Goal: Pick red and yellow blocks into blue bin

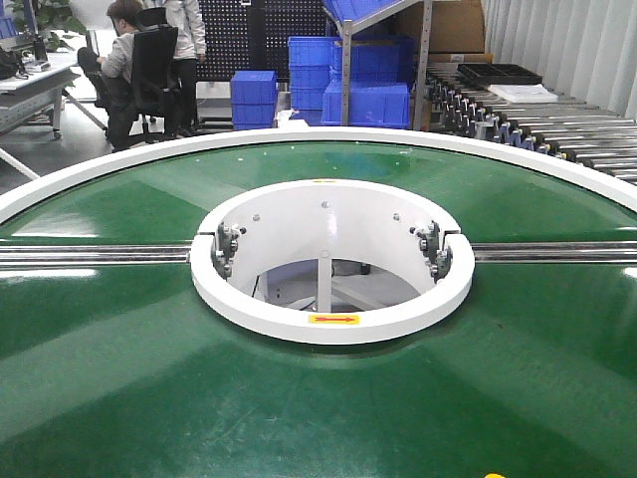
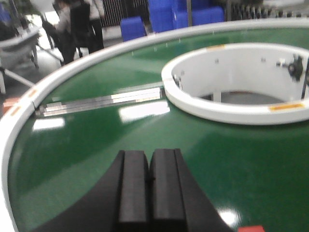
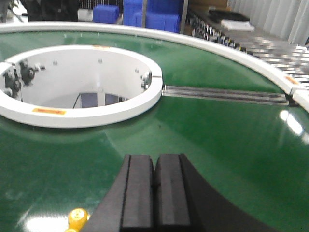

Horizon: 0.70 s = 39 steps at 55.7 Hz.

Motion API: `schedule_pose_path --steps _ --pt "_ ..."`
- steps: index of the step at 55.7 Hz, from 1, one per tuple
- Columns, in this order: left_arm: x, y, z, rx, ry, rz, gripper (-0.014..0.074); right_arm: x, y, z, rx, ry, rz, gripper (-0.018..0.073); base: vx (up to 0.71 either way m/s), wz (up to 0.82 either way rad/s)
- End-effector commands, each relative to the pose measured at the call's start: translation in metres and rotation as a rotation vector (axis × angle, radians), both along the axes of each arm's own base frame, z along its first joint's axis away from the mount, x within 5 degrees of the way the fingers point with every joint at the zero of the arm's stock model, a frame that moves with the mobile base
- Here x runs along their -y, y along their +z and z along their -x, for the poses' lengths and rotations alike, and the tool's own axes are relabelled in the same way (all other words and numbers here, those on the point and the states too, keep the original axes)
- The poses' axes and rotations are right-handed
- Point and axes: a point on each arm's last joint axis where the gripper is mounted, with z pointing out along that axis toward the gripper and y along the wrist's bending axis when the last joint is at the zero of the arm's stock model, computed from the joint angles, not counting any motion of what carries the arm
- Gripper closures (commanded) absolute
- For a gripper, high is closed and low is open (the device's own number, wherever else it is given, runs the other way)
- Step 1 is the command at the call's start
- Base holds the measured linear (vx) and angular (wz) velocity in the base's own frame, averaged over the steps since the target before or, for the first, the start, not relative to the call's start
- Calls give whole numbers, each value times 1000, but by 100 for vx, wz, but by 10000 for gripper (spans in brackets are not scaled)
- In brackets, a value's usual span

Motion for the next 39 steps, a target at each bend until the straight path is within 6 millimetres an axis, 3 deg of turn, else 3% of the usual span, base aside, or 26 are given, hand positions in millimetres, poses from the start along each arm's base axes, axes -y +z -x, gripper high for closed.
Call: schedule_pose_path --steps 1,10,18,26,33,39 --pt "0 8 -11 11 4 5 442 -2 15 -8 74 16 16 455 0 0" --pt "1 -7 -21 -146 -1 3 213 -2 12 -14 46 16 18 284 0 0" --pt "1 -8 -22 -156 -2 11 87 -2 8 -21 12 16 19 113 0 0" --pt "1 -9 -22 -157 -2 11 71 -4 0 -31 -45 14 -54 27 0 0" --pt "1 -8 -22 -156 -2 10 74 -6 -6 -49 -193 4 -76 37 0 0" --pt "1 -9 -22 -157 -2 10 74 -10 1 -76 -337 33 -26 43 0 0"
